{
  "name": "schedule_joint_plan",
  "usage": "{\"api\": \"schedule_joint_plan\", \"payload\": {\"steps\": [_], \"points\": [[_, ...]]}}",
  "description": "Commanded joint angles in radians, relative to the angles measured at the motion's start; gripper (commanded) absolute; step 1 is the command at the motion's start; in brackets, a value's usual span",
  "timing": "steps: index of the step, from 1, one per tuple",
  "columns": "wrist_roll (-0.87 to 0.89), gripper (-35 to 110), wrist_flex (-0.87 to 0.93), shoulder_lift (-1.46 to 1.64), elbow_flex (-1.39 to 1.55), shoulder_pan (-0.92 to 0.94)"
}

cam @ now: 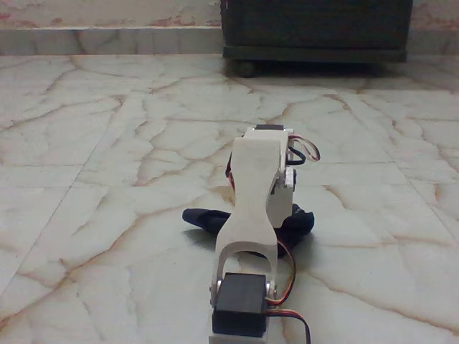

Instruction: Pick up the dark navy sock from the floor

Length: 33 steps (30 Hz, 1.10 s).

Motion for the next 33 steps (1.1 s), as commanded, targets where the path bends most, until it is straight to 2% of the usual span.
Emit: {"api": "schedule_joint_plan", "payload": {"steps": [1,5,8,12,15,19,22,29,33], "points": [[0.018,7,0.005,-0.115,-0.15,-0.021],[0.003,7,0.02,-0.219,-0.232,-0.028],[-0.025,7,-0.048,-0.276,-0.236,-0.026],[-0.114,6,-0.202,-0.322,-0.233,-0.025],[-0.253,3,-0.318,-0.331,-0.225,-0.026],[-0.341,0,-0.302,-0.302,-0.221,-0.028],[-0.44,0,-0.325,-0.152,-0.043,-0.026],[-0.68,0,-0.549,0.336,0.526,0.005],[-0.756,0,-0.474,0.465,0.575,0.021]]}}
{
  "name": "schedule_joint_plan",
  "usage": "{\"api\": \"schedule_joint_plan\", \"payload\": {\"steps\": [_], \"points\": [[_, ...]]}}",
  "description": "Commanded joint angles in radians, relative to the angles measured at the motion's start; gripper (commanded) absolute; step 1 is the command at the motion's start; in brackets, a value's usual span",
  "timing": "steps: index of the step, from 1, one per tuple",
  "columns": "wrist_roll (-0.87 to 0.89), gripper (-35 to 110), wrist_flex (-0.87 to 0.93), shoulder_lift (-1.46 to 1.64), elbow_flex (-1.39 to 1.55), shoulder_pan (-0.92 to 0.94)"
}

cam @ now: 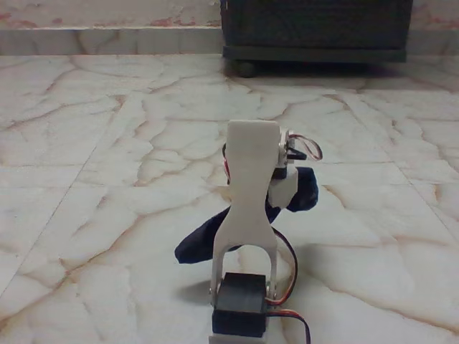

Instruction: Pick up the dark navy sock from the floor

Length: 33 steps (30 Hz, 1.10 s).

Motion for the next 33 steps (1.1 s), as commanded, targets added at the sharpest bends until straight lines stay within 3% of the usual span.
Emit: {"api": "schedule_joint_plan", "payload": {"steps": [1,7,17,24,33], "points": [[-0.049,0,-0.015,0.123,0.052,0.017],[-0.255,0,-0.459,0.52,0.675,0.02],[-0.534,0,-0.699,0.968,1.111,0.017],[-0.699,0,-0.992,1.143,1.344,-0.008],[-0.739,0,-1.12,1.382,1.631,-0.06]]}}
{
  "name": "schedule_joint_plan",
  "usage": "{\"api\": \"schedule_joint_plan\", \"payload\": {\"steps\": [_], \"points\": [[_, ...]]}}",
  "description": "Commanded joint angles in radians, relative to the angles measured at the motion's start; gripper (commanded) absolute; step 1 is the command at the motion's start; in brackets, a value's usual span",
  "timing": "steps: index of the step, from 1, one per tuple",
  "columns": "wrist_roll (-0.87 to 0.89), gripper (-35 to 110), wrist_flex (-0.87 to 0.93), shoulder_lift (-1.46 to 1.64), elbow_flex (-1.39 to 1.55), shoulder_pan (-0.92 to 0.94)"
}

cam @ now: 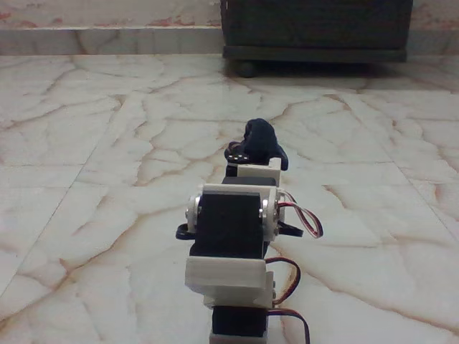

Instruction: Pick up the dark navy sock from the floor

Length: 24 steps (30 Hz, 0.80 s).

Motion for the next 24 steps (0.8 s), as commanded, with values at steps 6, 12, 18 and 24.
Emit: {"api": "schedule_joint_plan", "payload": {"steps": [6,12,18,24], "points": [[-0.041,0,-0.035,0.092,0.066,-0.034],[-0.089,0,-0.215,0.098,0.175,-0.064],[-0.133,0,-0.422,0.094,0.229,-0.058],[-0.19,0,-0.39,0.074,0.229,-0.055]]}}
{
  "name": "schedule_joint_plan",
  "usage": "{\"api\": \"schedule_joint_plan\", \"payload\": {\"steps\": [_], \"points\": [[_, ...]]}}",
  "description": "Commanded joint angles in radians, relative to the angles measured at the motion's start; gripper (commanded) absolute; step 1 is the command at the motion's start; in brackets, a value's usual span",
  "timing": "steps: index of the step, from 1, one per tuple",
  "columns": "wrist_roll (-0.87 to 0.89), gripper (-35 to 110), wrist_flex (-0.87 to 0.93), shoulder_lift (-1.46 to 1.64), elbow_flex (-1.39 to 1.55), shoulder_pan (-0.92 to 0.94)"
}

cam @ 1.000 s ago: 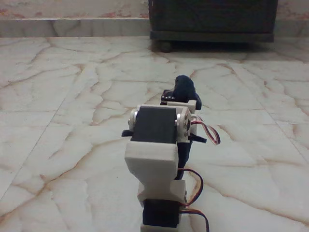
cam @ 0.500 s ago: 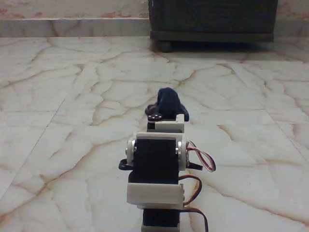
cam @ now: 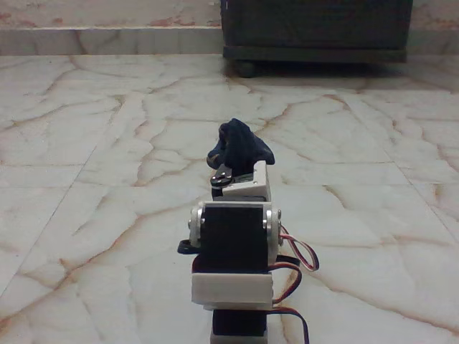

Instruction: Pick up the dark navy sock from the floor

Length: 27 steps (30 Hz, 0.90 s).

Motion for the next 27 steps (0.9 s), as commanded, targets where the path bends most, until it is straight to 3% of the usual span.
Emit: {"api": "schedule_joint_plan", "payload": {"steps": [1,10,27], "points": [[0.011,0,0.023,0.015,-0.002,0.008],[0.107,0,0.087,0.018,-0.002,0.008],[0.104,0,0.091,0.041,-0.002,-0.006]]}}
